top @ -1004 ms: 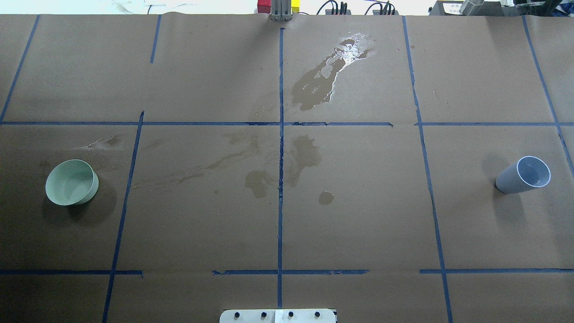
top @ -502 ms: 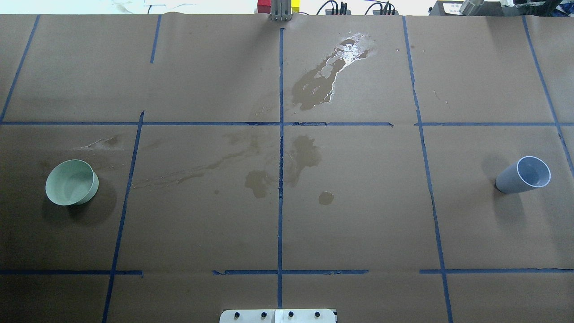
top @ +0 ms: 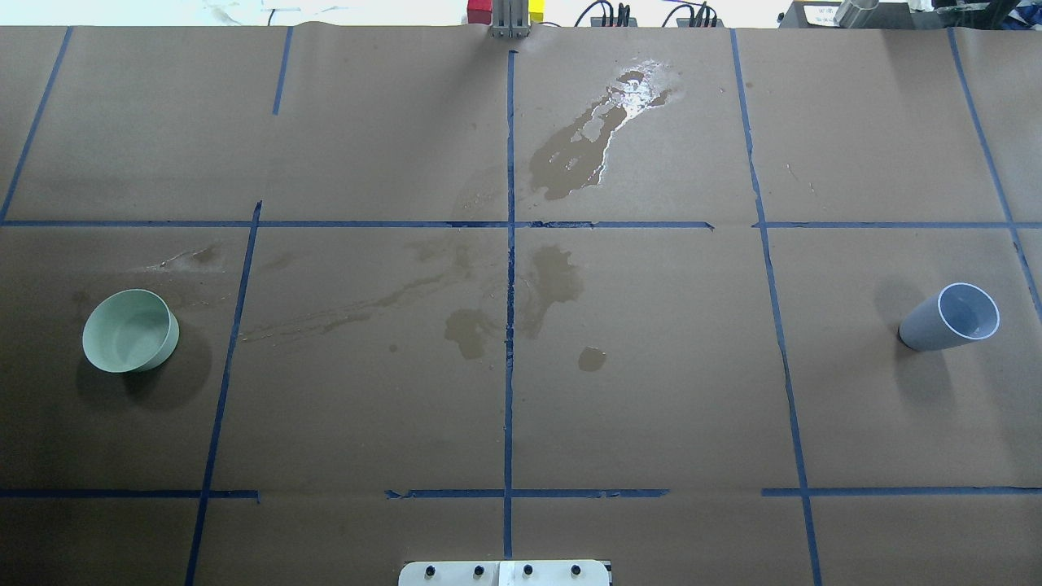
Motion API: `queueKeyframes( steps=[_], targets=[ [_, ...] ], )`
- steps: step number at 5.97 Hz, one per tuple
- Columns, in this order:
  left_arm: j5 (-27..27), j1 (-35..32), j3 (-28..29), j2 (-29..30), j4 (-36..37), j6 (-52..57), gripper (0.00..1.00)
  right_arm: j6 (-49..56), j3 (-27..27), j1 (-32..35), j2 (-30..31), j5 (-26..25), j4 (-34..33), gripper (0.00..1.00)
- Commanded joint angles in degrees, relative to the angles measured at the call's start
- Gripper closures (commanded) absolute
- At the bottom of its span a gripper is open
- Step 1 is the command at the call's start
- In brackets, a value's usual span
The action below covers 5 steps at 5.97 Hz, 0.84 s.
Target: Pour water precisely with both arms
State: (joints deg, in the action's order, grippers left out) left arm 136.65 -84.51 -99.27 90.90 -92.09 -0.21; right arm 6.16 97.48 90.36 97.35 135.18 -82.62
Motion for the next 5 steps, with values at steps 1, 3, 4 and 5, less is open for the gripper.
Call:
queueKeyframes(
  steps=[1,3,4,5],
  targets=[
    [-0.59,8.42,-0.05,-4.12,-15.19,-19.26,0.0,-0.44,-0.35,-1.32,0.12,0.0,0.18,0.0],
    [-3.3,20.02,1.53,-8.36,-37.11,-45.2,0.0,-0.45,-0.62,-1.41,0.12,-0.09,0.27,0.0],
    [-9.5,26.96,1.54,-8.9,-41.2,-53.06,0.0,-0.45,-0.71,-1.41,0.12,-0.18,0.27,0.0],
    [-15.65,33.2,1.63,-8.99,-42.81,-59.14,0.0,-0.45,-0.71,-1.41,0.12,-0.18,0.27,0.0]
  ],
)
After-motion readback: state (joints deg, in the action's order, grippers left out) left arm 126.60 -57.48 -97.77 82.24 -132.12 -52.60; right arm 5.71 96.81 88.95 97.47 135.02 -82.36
